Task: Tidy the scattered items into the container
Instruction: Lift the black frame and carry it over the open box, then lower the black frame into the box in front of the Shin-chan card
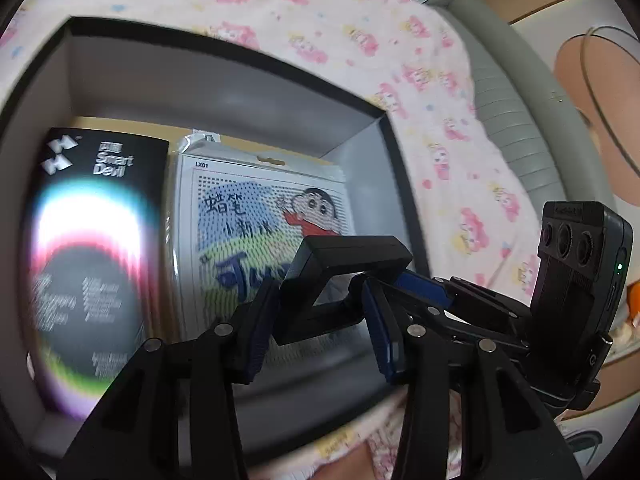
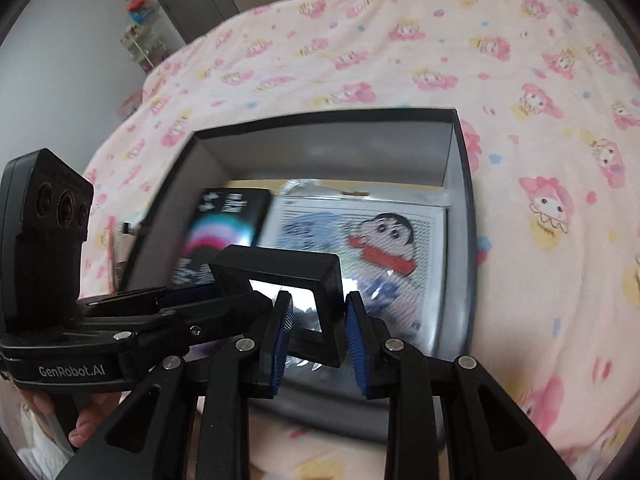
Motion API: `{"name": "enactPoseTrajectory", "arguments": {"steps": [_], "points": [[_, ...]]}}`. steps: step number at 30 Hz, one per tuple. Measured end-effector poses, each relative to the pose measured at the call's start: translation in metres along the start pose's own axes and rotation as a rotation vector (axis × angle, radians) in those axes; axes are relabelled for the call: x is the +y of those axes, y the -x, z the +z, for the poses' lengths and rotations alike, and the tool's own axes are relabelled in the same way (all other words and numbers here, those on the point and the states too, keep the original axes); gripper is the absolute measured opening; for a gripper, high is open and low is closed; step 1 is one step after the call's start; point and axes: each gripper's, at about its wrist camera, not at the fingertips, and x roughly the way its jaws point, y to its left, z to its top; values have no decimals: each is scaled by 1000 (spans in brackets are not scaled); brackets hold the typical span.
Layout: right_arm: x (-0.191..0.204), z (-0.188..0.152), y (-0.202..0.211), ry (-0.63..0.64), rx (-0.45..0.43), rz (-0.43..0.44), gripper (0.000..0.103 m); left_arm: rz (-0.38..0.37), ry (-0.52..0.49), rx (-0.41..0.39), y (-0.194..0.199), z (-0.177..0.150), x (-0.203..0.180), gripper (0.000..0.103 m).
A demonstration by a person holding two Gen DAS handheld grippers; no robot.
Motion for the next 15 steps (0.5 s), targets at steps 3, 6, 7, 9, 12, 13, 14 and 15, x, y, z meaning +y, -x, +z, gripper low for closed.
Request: {"name": "enactPoseTrajectory", "arguments": {"steps": [3, 6, 7, 9, 12, 13, 14, 15], "points": [[-15, -2, -10, -30, -5, 12, 22, 28, 17, 23, -13, 4, 7, 43], [-13, -6, -10, -8, -23, 23, 19, 55, 31, 26, -12, 4, 12, 43], [-13, -6, -10, -7, -23, 31, 19, 64, 29, 18, -9, 3, 11, 43], [-13, -9, -5, 0, -41, 22, 19, 70, 16, -12, 1, 0, 7, 43], [-17, -14, 13, -10, -100, -13, 19, 71, -17, -6, 8, -10, -2, 43], [-19, -15, 16, -18, -109, -12, 19, 84, -41, 18, 6, -15, -6, 43], [-22, -16, 21, -27, -119, -12, 19, 97, -68, 57, 3, -21, -11, 43], [-24, -18, 25, -33, -128, -18, 19, 101, -85, 88, -1, -25, -14, 43]]}}
